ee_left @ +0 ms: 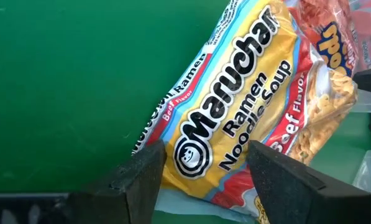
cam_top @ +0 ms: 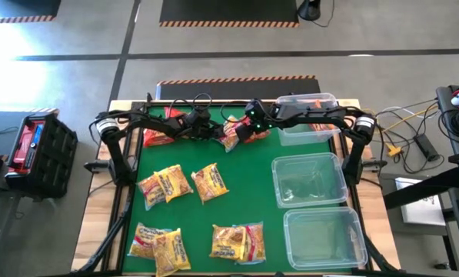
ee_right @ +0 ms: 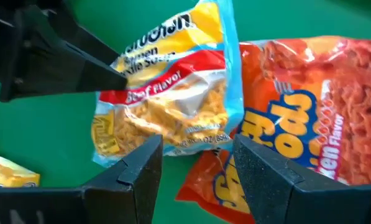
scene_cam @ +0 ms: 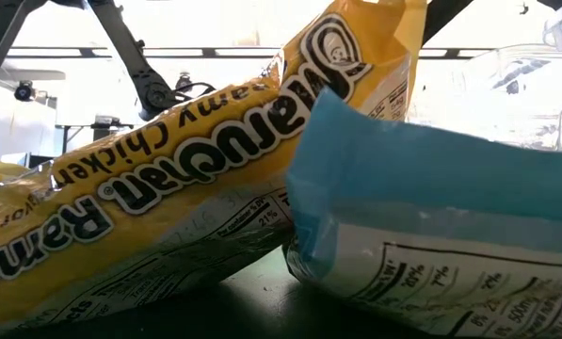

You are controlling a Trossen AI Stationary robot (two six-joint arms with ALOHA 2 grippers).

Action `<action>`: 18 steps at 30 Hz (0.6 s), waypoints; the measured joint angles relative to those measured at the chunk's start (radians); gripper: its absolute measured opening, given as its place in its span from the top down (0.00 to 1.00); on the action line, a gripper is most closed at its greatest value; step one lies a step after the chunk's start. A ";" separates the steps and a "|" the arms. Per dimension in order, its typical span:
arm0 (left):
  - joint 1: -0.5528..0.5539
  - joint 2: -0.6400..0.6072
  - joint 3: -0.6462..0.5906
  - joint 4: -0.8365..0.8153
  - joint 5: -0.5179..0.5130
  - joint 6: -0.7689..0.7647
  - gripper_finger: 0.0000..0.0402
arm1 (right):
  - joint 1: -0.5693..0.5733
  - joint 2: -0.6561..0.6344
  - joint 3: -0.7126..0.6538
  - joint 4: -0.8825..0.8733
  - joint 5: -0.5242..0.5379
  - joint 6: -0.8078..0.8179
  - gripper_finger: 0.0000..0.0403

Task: Sort Maruchan noodles
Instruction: Put the top blue noodle pack into the middle transparent bin

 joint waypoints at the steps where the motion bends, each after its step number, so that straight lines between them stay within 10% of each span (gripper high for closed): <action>1: 0.000 0.000 0.000 0.000 -0.003 -0.003 0.47 | 0.000 0.000 0.000 -0.002 0.000 0.000 0.54; 18: -0.006 0.000 0.000 -0.011 -0.025 -0.025 0.49 | -0.009 0.041 0.068 -0.108 0.051 -0.046 0.54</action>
